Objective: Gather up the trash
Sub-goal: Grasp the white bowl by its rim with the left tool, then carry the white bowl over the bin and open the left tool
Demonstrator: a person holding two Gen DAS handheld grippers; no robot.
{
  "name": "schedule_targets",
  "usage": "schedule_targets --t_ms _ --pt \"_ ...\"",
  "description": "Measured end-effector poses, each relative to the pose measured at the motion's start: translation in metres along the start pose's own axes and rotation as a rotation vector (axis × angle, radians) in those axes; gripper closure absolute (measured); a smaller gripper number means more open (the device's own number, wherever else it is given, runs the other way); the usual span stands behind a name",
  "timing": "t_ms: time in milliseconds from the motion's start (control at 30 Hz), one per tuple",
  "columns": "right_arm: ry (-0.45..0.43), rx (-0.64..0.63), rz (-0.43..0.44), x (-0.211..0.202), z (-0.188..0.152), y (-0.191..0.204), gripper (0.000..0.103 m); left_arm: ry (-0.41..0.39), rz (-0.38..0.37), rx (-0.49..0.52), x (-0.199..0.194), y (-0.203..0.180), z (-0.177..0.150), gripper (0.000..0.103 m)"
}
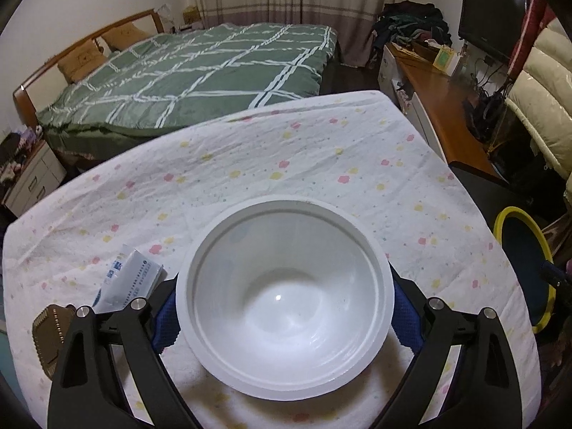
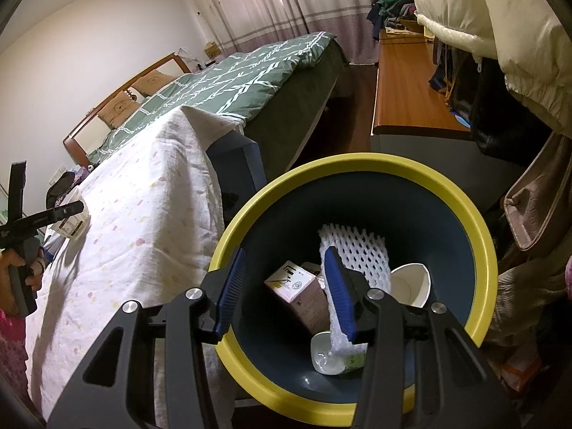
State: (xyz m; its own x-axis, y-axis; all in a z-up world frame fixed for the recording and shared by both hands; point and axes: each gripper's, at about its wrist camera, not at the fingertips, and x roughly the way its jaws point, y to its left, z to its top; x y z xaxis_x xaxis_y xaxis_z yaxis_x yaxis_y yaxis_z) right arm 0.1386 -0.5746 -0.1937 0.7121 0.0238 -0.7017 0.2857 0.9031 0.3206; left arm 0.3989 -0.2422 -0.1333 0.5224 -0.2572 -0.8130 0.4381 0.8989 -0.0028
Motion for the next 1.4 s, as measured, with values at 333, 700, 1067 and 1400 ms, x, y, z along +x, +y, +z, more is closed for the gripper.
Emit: schedule_targets --t_ms 333,700,1067,1400 --pt "-0.057 0.012 -0.035 -0.033 -0.009 0.0 0.059 -0.084 -0.091 0.12 -0.068 -0.069 -0.007 0.012" --pt "-0.122 0.016 -0.185 -0.113 -0.041 -0.028 0.058 -0.06 -0.335 0.319 -0.076 -0.232 -0.009 0.011" --pt "-0.119 0.058 -0.251 -0.14 -0.068 -0.06 0.053 0.032 -0.415 0.426 -0.026 -0.355 -0.02 0.011" --pt "-0.1 0.053 -0.231 -0.137 -0.073 -0.058 0.052 0.023 -0.425 0.385 -0.028 -0.347 -0.017 0.005"
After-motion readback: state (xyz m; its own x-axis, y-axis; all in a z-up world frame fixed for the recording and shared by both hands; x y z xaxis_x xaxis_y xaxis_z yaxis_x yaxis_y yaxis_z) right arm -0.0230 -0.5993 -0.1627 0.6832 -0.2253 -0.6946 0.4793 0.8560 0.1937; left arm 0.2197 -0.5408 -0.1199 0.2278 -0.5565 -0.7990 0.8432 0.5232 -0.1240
